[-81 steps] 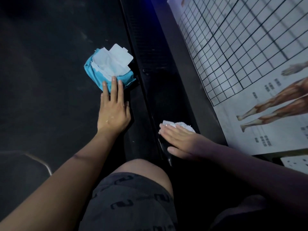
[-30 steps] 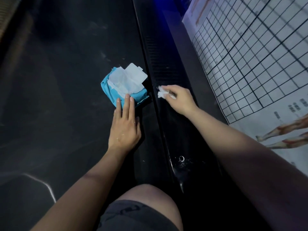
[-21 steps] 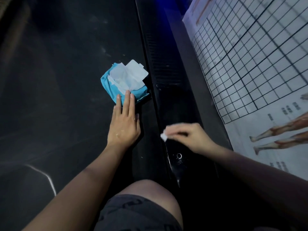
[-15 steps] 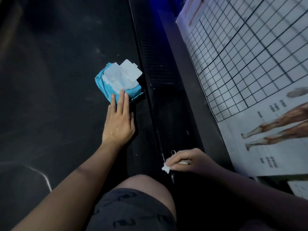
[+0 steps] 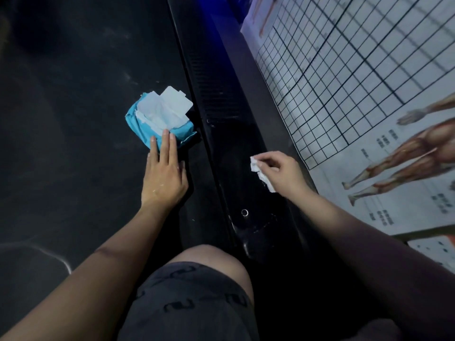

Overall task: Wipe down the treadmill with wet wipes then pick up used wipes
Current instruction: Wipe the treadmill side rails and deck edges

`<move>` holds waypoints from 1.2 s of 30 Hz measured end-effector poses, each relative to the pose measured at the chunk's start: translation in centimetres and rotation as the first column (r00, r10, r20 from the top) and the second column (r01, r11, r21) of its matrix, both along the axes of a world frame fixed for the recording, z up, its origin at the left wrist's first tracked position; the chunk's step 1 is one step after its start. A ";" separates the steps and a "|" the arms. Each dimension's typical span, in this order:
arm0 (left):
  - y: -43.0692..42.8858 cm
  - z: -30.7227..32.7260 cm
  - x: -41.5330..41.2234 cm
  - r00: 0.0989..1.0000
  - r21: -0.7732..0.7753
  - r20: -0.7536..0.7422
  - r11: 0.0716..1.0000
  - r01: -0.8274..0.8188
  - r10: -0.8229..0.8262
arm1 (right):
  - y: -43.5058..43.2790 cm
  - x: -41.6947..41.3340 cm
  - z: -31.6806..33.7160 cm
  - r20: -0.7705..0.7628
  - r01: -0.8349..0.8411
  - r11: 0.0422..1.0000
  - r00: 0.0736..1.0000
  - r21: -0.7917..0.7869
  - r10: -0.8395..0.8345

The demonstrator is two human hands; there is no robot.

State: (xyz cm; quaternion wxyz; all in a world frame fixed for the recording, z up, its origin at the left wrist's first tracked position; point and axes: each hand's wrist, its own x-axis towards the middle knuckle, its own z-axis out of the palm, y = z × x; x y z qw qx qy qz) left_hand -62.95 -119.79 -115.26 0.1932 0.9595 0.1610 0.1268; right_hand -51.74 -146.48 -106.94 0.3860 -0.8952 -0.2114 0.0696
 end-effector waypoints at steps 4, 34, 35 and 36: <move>0.0 -0.2 0.1 1.000 0.010 0.015 1.000 0.000 -0.001 | -1.6 -1.2 -1.2 0.268 -0.123 0.959 0.944 -0.255 0.193; 1.1 5.9 3.2 0.763 -0.663 -0.291 0.453 -0.596 0.577 | -5.4 -11.6 0.7 -0.090 0.029 0.988 0.995 -0.151 -0.043; 1.0 6.1 3.7 0.743 -0.690 -0.318 0.393 -0.608 0.589 | -5.3 -12.2 0.5 -0.087 -0.007 0.988 0.996 -0.156 -0.007; 0.9 6.2 4.1 0.730 -0.712 -0.327 0.351 -0.608 0.600 | -5.1 -12.7 0.4 -0.074 -0.036 0.988 0.997 -0.152 0.025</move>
